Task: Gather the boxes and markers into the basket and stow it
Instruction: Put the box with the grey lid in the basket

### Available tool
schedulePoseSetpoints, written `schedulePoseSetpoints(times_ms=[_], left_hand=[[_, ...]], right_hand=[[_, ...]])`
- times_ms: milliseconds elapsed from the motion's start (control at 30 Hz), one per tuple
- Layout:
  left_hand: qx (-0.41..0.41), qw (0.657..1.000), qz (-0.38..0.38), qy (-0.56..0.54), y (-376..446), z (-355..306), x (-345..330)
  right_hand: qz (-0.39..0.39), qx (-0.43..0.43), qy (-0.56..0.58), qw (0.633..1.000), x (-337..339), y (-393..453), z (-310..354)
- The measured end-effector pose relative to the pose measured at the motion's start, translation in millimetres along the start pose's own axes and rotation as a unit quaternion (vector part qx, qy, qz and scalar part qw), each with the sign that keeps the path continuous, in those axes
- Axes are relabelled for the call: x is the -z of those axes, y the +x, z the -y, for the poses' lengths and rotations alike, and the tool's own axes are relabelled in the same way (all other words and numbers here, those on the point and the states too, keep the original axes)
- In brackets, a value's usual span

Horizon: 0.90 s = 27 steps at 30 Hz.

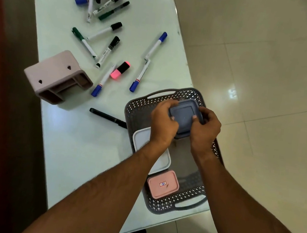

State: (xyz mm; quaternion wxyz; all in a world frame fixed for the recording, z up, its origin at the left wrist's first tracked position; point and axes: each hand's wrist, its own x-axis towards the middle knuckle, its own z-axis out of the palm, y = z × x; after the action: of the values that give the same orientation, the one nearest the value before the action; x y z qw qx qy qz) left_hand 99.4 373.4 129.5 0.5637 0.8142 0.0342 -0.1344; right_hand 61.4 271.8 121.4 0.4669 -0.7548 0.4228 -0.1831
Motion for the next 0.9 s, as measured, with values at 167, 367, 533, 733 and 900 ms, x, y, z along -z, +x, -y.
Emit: schedulePoseSetpoints(times_ms=[167,367,533,733,900], left_hand=[[0.006,0.996,0.043,0.081,12,-1,0],[0.004,0.986,0.079,0.144,19,-3,-2],[0.005,0.986,0.081,0.148,20,-2,-2],[0.006,0.982,0.099,0.164,22,-2,-3],[0.011,0.981,0.104,0.166,23,-3,-2]], right_hand=[[0.016,0.024,-0.084,0.996,-11,3,-10],[0.024,0.038,-0.169,0.985,-18,4,-13],[0.021,0.066,-0.194,0.979,-16,0,-15],[0.025,0.073,-0.208,0.975,-18,-2,-15],[0.027,0.085,-0.226,0.97,-18,-3,-13]])
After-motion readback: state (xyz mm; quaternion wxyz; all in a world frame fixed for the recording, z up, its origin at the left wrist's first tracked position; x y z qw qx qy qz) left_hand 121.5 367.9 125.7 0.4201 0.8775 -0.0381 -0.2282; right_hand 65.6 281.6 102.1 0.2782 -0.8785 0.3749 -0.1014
